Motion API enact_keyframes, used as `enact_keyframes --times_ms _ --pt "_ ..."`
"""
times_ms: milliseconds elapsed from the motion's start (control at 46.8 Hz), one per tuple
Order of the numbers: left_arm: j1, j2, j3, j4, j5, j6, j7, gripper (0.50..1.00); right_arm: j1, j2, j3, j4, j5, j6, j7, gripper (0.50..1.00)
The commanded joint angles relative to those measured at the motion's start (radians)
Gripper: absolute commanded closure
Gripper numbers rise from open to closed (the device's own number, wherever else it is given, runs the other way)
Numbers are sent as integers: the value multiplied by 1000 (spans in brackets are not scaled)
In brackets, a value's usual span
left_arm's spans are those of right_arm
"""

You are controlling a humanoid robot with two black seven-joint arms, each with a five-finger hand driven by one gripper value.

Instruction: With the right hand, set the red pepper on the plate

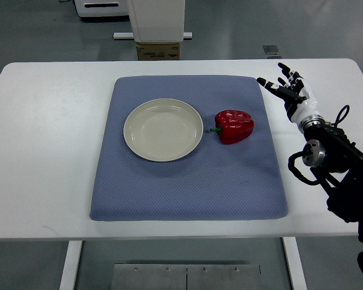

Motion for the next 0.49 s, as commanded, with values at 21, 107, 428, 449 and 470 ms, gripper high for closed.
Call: enact_keyframes --times_ms 21,107,428,449,470 --pt "0 0 0 0 0 0 0 500 -1 0 0 0 0 0 0 500" --pt "0 0 0 0 0 0 0 500 -1 0 0 0 0 3 0 500" --pt "0 0 0 0 0 0 0 500 -2 1 -2 0 0 23 0 500" --pt "0 0 0 0 0 0 0 500 -2 1 -2 0 0 23 0 500" --pt "0 0 0 0 0 0 0 500 -2 1 -2 0 0 23 0 500"
